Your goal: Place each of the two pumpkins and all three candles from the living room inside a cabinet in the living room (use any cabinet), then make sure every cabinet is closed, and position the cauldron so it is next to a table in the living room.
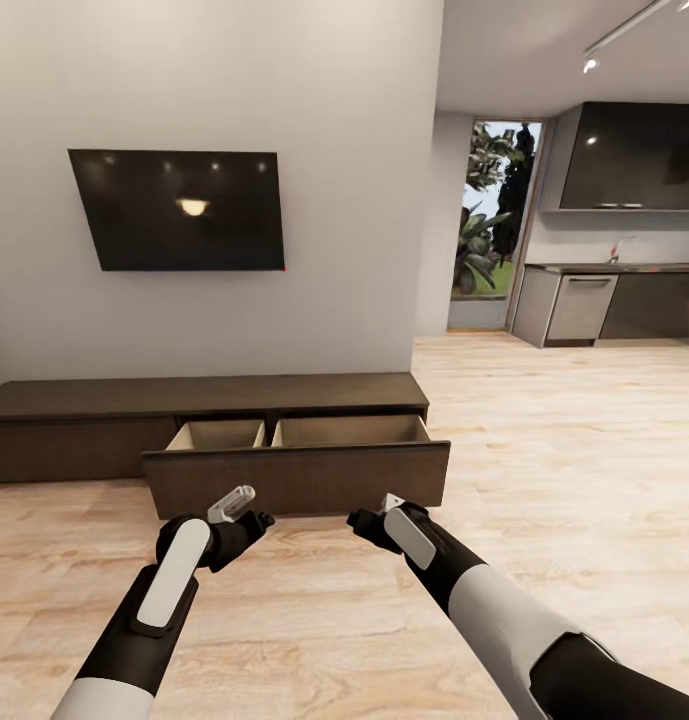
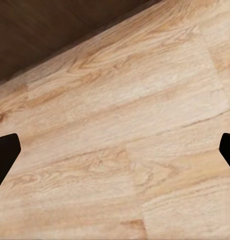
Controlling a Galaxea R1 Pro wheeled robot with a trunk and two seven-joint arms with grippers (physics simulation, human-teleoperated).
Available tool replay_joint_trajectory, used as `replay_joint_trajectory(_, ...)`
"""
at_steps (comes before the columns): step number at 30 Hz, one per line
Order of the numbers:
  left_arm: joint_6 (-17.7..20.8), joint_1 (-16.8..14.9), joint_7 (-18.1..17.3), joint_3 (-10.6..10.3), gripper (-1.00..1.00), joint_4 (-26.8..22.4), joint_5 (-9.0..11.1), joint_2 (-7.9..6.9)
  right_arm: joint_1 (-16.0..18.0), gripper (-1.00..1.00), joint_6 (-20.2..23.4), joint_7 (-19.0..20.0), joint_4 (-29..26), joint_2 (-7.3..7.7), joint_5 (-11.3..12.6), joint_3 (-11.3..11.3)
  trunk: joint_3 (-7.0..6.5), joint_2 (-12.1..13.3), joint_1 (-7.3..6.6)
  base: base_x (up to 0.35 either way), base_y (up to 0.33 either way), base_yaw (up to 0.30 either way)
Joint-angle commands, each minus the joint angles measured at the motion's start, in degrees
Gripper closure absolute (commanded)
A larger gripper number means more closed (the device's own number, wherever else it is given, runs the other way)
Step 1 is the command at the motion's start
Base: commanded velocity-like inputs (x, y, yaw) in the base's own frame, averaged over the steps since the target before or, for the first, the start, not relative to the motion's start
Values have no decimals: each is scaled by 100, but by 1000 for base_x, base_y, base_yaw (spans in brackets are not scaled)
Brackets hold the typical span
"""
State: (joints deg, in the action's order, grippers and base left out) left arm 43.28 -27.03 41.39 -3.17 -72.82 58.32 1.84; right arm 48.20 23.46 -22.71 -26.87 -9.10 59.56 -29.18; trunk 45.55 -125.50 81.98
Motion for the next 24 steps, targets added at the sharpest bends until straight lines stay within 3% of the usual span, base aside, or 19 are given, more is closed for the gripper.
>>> replay_joint_trajectory(1, -17, -4, 66, -3, -100, 2, 50, 2, 4, -100, 3, -44, 7, 5, 34, -35, 6, -3, -1, 0, 0, 0)
replay_joint_trajectory(5, -62, -4, 71, -51, -100, 141, -11, 5, 3, -100, -11, -35, -2, 12, -30, -55, 60, -123, 65, 0, 0, 0)
replay_joint_trajectory(10, -74, 6, 53, -119, -100, 229, -200, -65, 3, -100, -13, -26, -17, 16, -462, -295, 150, -324, 175, 0, 0, 0)
replay_joint_trajectory(12, -138, 23, 50, -162, -100, 286, -455, -70, 3, -100, -111, 21, -20, 15, -643, -454, 186, -404, 219, 0, 0, 0)
replay_joint_trajectory(15, -718, 43, 36, -315, -100, 594, -1226, -36, 4, -100, -684, 282, -20, 14, -916, -765, 240, -524, 285, 0, 0, 0)
replay_joint_trajectory(16, -835, 44, 32, -375, -100, 645, -1340, -28, 4, -100, -775, 326, -20, 14, -948, -812, 258, -564, 307, 0, 0, 0)
replay_joint_trajectory(18, -1263, 47, 20, -751, -100, 942, -1647, -27, 4, -100, -1026, 444, -24, 12, -1048, -993, 294, -645, 351, 0, 0, 0)
replay_joint_trajectory(19, -1364, 47, 18, -866, -100, 1034, -1695, -27, 4, -100, -1063, 458, -25, 11, -1065, -1037, 312, -685, 372, 0, 0, 0)
replay_joint_trajectory(23, -2105, 41, 17, -1718, -100, 1655, -1876, -31, 5, -100, -1193, 503, -21, 6, -1115, -1226, 383, -845, 460, 0, 0, 0)
replay_joint_trajectory(24, -2466, 40, 12, -1979, -100, 1990, -1893, -40, 6, -100, -1218, 530, -22, 5, -1121, -1248, 401, -885, 482, 0, 0, 0)
